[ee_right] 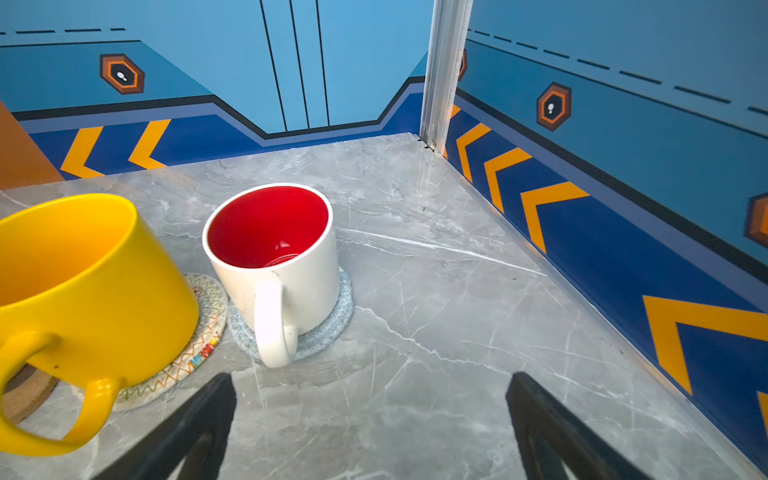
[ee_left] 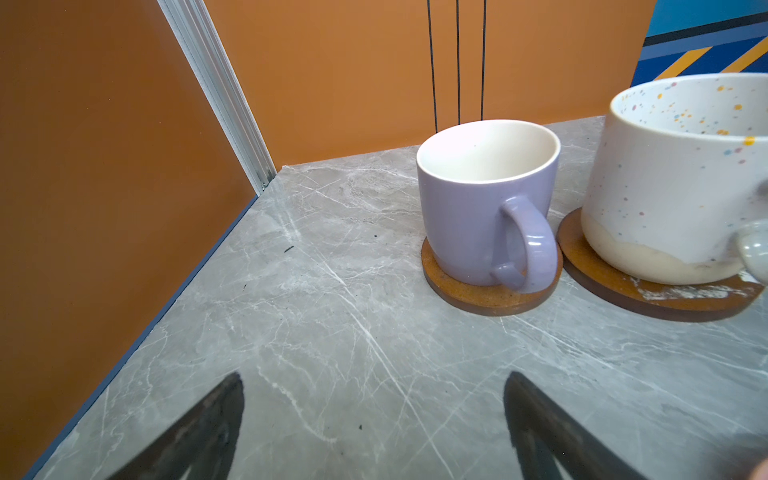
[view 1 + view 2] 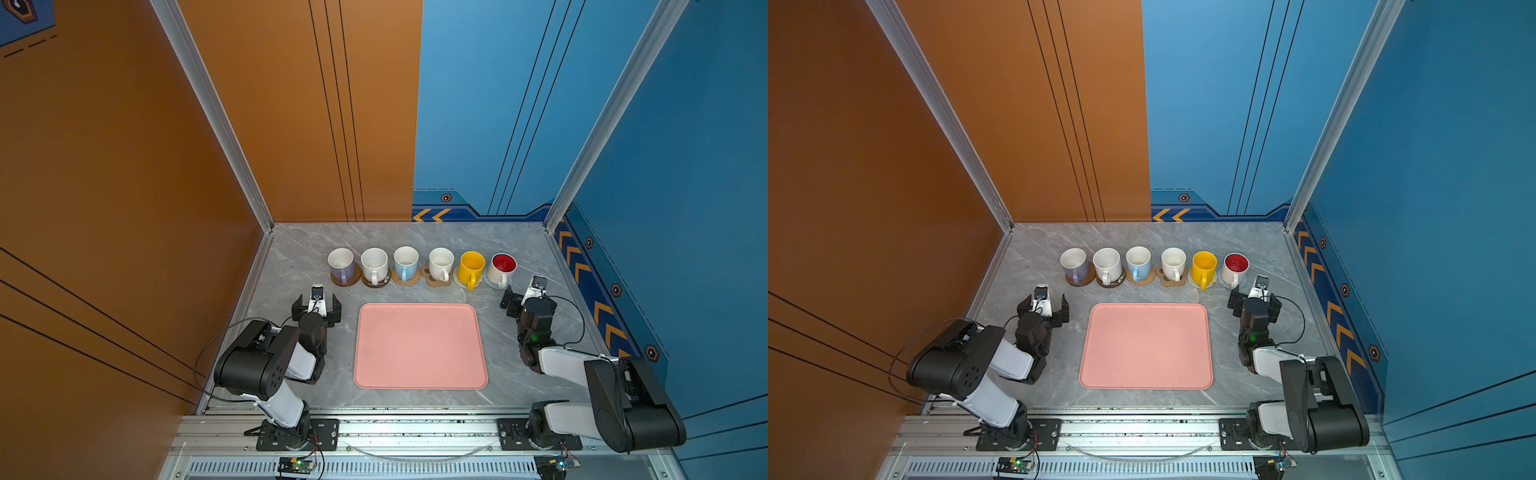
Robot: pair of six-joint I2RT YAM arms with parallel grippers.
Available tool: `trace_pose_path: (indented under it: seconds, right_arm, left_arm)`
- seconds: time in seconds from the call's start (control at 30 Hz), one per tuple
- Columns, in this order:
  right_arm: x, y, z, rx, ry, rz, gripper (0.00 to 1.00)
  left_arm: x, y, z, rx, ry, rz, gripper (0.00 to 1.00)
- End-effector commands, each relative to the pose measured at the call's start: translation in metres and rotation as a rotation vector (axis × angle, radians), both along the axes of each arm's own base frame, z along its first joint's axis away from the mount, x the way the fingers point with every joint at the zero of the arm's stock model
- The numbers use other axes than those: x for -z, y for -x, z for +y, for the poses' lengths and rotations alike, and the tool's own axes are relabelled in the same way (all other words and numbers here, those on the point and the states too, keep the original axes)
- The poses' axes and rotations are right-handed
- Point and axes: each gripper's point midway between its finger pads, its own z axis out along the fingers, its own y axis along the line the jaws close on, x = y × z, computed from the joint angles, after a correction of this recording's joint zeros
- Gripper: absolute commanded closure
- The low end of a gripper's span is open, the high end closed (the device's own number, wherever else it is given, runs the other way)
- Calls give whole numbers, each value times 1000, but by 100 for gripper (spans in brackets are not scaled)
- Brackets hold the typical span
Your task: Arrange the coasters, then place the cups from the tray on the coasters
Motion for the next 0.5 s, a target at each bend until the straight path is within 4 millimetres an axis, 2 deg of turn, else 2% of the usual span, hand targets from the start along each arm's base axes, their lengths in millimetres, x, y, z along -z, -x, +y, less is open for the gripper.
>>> trace_pose_path:
  seconds: [0.0,0.1,0.23,0.37,0.47]
  right_arm:
    - [-1,-8,7,-54,18,-53,0]
    - [11,-15,12,-83,29,-51,0]
    - [15,-17,10,-78,20,-7,0]
    - [19,-27,5,-47,6,45,0]
    - [20,-27,4,-61,-11,40,0]
  left_arm:
    - [-14,-6,9,-61,10,-56,2]
    - [-13,-7,10,-65,10,-46,2]
    - [-11,-15,11,-83,5,-9,2]
    - [-2,-31,23,-113,48,89,2]
    - [1,-33,32,-119,100,108,2]
